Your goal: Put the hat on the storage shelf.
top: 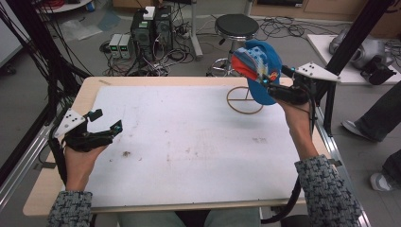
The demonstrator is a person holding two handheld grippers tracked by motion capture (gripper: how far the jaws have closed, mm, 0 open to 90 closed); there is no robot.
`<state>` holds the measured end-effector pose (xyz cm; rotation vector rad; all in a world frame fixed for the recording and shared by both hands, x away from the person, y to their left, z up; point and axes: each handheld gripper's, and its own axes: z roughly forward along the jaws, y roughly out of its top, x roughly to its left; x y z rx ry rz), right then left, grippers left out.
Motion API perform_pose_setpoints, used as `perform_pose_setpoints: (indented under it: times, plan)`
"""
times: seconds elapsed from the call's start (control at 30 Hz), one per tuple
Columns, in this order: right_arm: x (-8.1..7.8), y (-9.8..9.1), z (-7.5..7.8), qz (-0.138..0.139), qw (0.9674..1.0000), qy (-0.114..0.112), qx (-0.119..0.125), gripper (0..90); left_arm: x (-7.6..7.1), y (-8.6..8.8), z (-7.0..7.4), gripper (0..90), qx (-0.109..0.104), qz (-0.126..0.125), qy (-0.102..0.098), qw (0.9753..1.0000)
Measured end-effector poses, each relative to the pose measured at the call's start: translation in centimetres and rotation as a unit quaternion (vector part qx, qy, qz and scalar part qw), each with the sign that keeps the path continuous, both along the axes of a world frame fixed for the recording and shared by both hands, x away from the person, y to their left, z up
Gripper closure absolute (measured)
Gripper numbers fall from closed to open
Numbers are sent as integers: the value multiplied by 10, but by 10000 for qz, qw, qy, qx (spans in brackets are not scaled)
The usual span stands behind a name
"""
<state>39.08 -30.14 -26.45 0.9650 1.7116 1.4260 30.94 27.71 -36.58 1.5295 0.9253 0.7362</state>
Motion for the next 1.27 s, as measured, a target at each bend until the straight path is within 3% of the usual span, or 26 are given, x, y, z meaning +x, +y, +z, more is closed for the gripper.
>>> perform_pose_setpoints:
  times: [0.07,0.17,0.37,0.6,0.67,0.7,0.73,0.83,0.97,1.27]
  plan:
    - [-3,0,-3,-8,10000,4,-8,177,0,0,-1,134,23,5,17,10000]
    - [-21,-3,-20,-14,10000,27,61,124,-1,0,-2,134,36,3,38,10000]
    - [-34,-8,-38,25,9999,-30,131,124,-4,1,-5,134,44,26,82,10000]
    - [-46,-6,-63,125,9994,221,243,119,-3,1,-6,134,64,71,97,9999]
    - [-46,-2,-65,160,9987,446,195,117,-3,1,-6,134,56,73,95,9999]
    - [-46,-2,-65,160,9987,446,195,117,-3,1,-6,134,54,73,93,9999]
    - [-47,0,-66,231,9974,612,310,117,-3,1,-6,134,68,72,95,9999]
    - [-50,1,-66,200,9984,422,326,118,-4,1,-6,134,72,66,94,9999]
    - [-49,0,-72,201,9976,510,425,118,-4,3,-6,134,61,89,96,9999]
    - [-50,-5,-73,183,9976,483,469,117,-1,3,-10,134,76,125,174,9997]
